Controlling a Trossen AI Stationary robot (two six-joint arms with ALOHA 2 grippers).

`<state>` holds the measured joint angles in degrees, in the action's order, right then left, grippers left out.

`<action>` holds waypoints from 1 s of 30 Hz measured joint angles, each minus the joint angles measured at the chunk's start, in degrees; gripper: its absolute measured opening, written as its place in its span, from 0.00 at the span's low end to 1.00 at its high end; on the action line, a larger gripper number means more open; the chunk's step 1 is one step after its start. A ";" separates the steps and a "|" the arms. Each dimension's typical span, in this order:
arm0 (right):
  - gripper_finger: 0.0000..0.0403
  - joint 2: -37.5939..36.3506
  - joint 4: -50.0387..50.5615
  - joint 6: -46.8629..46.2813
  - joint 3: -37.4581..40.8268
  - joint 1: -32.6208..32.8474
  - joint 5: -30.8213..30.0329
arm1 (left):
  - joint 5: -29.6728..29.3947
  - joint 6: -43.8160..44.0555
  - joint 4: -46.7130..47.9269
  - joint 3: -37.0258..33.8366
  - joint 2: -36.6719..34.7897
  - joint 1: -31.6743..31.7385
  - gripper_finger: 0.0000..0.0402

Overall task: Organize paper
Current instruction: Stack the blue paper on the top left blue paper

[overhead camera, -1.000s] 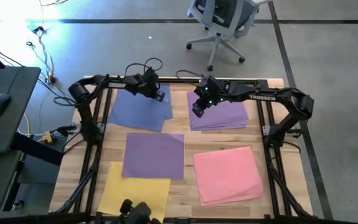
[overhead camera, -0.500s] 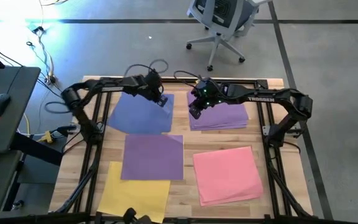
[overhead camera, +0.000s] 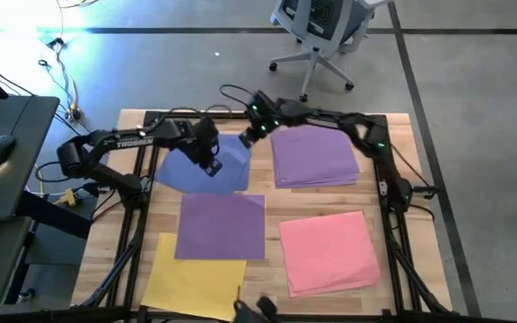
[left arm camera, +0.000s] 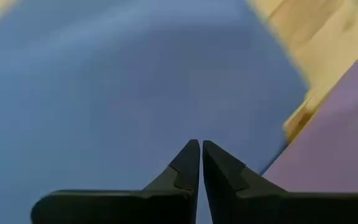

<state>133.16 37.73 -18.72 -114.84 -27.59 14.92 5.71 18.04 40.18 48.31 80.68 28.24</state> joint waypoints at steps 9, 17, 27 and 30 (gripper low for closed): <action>0.00 11.20 14.38 0.05 -15.58 -1.38 -6.45 | 0.48 6.17 -16.87 -11.48 0.06 -0.84 0.00; 0.00 10.32 20.02 3.54 -15.37 0.34 -8.42 | -2.62 7.96 -24.42 -15.99 0.42 -0.28 0.00; 0.00 10.52 14.91 -1.03 -16.19 3.63 -10.39 | -1.32 9.83 -24.59 -16.76 -0.06 0.51 0.00; 0.00 10.57 16.18 -0.46 -16.27 4.41 -10.44 | -1.43 9.84 -24.48 -16.76 -0.07 0.49 0.00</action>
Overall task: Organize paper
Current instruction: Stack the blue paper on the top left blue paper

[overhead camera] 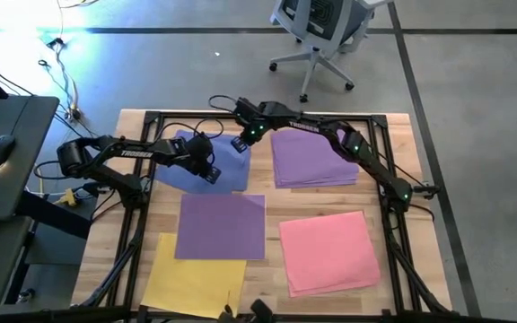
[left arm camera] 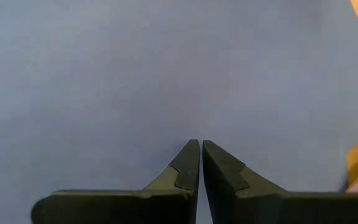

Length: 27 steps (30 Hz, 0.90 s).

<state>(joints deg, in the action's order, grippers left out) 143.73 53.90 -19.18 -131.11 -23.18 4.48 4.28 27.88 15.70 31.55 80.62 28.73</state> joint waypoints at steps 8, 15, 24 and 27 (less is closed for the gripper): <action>0.00 -2.19 3.52 1.71 -0.20 4.40 0.24 | -0.46 0.03 -4.54 0.00 0.05 2.89 0.00; 0.00 -3.58 8.64 1.66 -0.17 6.98 1.68 | -0.31 0.12 -9.56 0.00 0.13 6.77 0.00; 0.00 -3.59 4.00 1.90 8.64 9.30 2.72 | 1.89 -1.13 -15.05 0.00 3.30 11.13 0.00; 0.00 -3.51 -2.11 -0.50 12.46 9.80 3.62 | 5.43 -2.25 -14.68 -0.02 3.05 10.54 0.00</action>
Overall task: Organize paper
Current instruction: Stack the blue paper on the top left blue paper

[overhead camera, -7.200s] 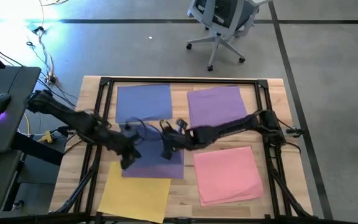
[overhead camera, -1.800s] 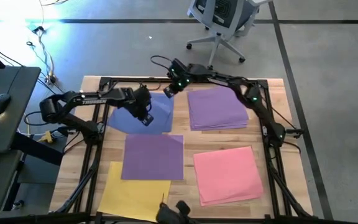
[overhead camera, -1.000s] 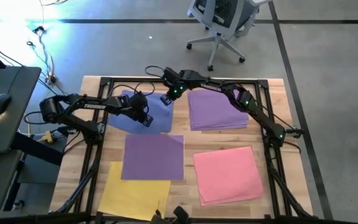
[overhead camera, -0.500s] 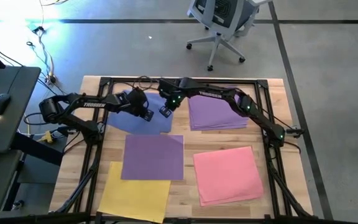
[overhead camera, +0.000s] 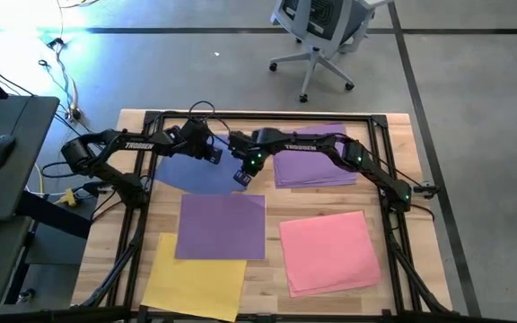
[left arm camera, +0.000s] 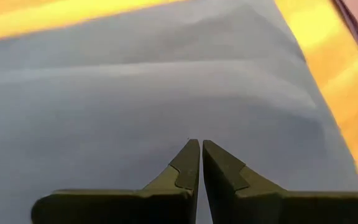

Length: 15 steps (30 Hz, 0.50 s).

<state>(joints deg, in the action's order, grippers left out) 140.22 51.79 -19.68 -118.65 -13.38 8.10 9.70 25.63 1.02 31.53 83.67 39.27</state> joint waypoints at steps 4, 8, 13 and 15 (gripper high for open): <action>0.00 -0.02 -6.21 -2.84 3.09 1.04 0.36 | 2.46 -0.87 2.49 0.02 -1.86 -1.84 0.00; 0.00 0.17 -7.04 -1.73 3.23 2.46 -1.08 | 1.92 -5.61 3.08 0.02 -1.84 -4.64 0.00; 0.00 0.26 -7.17 0.02 3.23 3.59 -1.45 | -1.83 -8.26 -0.22 0.02 2.32 -5.91 0.00; 0.00 0.26 -7.17 0.60 3.23 4.05 -1.59 | -1.84 -7.70 -3.15 0.02 4.90 -5.85 0.00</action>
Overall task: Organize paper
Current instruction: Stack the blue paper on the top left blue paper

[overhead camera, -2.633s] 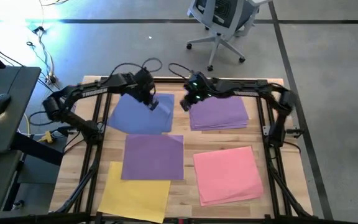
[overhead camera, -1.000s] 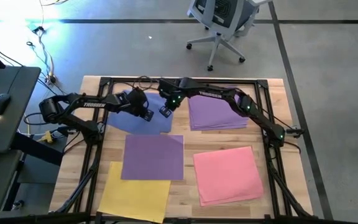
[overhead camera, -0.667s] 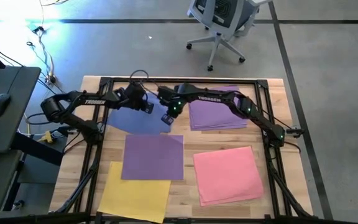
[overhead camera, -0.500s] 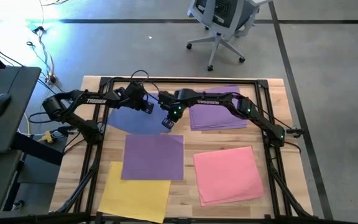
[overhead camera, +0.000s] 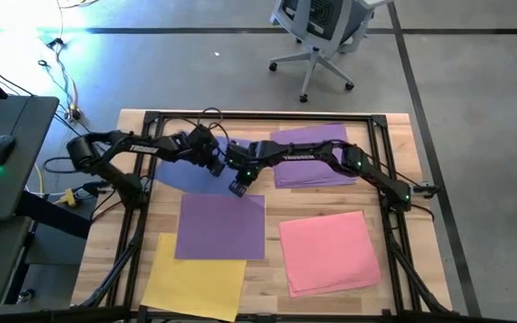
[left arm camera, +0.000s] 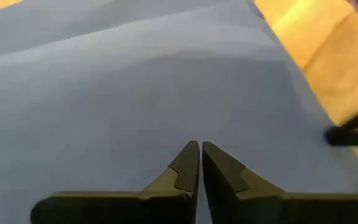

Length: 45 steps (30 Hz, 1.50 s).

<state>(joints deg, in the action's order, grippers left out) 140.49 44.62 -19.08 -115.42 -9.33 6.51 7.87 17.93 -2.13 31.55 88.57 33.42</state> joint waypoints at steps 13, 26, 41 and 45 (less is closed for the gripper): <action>0.00 0.13 0.28 3.89 -0.02 1.21 1.72 | -0.90 9.08 -10.12 0.15 5.14 2.72 0.00; 0.00 -5.75 3.97 1.86 0.09 -0.98 -0.28 | -2.31 8.23 3.18 2.04 -9.05 5.35 0.00; 0.00 -0.16 1.88 -1.43 0.07 -4.73 2.06 | -10.08 -2.00 17.32 2.36 -1.19 12.42 0.00; 0.00 0.59 -1.11 -1.17 0.04 -4.85 3.80 | -8.38 2.42 14.63 2.43 -0.42 10.48 0.00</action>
<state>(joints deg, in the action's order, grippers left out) 141.08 43.52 -20.26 -115.37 -14.19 10.31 -0.51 20.35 12.50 33.98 88.15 43.89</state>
